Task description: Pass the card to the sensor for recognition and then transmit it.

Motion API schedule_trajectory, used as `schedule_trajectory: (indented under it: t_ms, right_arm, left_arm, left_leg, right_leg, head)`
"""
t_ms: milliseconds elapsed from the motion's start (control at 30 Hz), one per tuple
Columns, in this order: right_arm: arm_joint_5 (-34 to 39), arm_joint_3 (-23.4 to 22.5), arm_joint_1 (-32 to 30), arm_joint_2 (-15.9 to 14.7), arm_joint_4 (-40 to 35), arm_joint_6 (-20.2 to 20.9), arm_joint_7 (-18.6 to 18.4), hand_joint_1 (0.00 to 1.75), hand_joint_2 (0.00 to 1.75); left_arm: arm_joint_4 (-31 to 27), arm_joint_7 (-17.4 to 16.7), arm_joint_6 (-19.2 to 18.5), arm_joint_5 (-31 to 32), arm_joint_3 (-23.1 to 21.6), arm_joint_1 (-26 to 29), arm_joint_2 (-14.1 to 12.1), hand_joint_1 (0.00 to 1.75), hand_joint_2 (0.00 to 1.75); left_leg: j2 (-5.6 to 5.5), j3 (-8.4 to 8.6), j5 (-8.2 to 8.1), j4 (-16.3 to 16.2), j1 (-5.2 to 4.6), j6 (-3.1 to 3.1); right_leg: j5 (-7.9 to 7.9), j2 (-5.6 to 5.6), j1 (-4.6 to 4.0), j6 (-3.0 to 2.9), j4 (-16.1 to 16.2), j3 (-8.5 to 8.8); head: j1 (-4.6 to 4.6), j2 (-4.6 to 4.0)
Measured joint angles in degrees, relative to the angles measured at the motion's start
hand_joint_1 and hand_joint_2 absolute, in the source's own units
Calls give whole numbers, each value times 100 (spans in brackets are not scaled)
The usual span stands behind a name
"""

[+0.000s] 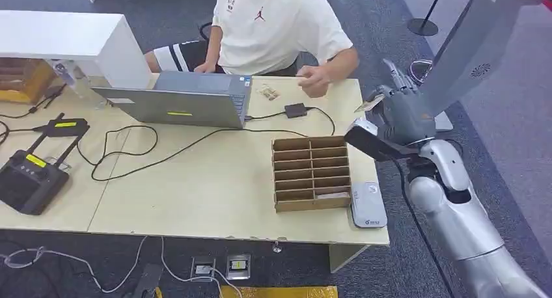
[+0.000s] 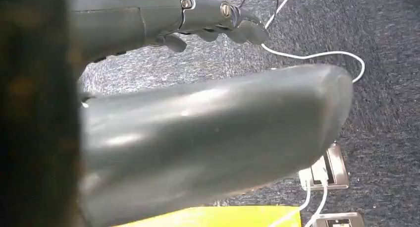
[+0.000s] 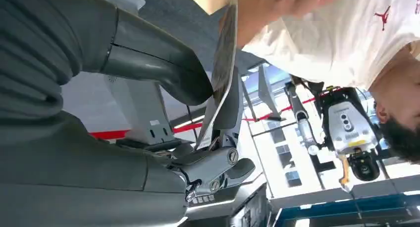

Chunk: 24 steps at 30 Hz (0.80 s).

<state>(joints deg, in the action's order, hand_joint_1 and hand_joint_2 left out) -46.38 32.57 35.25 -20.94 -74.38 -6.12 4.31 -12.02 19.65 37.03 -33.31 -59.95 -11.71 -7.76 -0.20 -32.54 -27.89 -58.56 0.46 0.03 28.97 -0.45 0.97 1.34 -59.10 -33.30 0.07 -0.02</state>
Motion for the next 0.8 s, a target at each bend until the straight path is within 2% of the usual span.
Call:
schedule_trajectory:
  t_ms: [233,400,533,667,800]
  right_arm:
    - [-41,-168,53,59,33,-31,44,175,175]
    - [-98,-221,704,144,302,94,304,175,175]
    - [-122,-144,1277,439,1190,-44,610,175,175]
    - [-96,-13,1418,735,2121,-383,800,175,175]
    - [-131,120,1451,985,2881,-610,817,175,175]
  left_arm:
    - [-2,0,-4,13,0,-1,5,0,0]
    - [-2,0,-46,127,-2,-54,7,0,0]
    - [-2,-37,-109,231,-2,-146,7,0,0]
    - [-4,-92,-157,398,-2,-169,7,0,0]
    - [-4,-105,-153,424,0,-179,-2,0,0]
  left_leg:
    - [0,-2,0,0,0,0]
    - [0,-1,1,0,-1,-1]
    - [-2,1,4,0,4,-3]
    - [-10,-3,4,0,5,-3]
    - [-11,-5,3,0,5,-3]
  right_leg:
    - [0,0,0,0,0,0]
    - [-2,4,1,0,-1,-1]
    - [-2,-1,-4,-1,-2,2]
    - [-1,-10,-6,-1,-4,1]
    - [2,-11,-6,-3,-3,1]
  head:
    - [4,0]
    - [2,0]
    - [2,0]
    - [2,0]
    - [2,0]
